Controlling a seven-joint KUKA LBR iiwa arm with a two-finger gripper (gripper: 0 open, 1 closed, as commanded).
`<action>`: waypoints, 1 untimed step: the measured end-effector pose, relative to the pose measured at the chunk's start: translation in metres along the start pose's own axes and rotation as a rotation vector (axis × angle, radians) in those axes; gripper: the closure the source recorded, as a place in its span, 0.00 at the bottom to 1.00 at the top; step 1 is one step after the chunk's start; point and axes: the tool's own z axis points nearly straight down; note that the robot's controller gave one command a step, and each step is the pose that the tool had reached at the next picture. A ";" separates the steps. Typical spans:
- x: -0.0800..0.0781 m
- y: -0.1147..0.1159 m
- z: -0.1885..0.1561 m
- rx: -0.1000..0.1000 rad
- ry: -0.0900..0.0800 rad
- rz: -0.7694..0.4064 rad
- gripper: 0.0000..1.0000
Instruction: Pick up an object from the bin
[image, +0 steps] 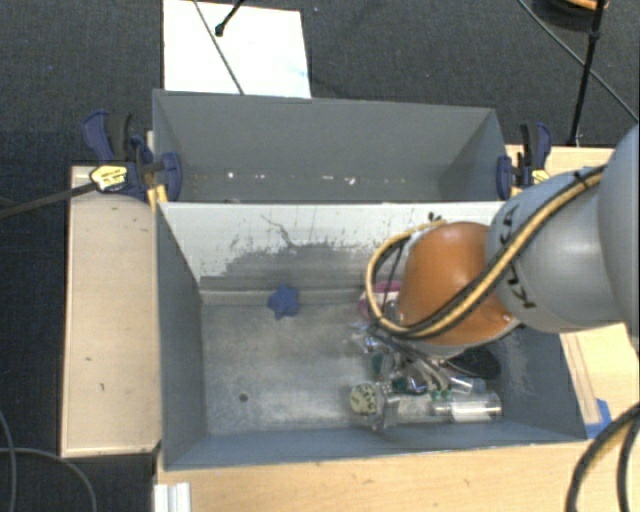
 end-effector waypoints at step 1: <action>0.011 0.004 0.005 -0.002 -0.005 0.013 0.00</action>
Offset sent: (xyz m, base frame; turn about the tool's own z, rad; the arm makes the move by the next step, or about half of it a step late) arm -0.0128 0.0025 -0.0059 0.0132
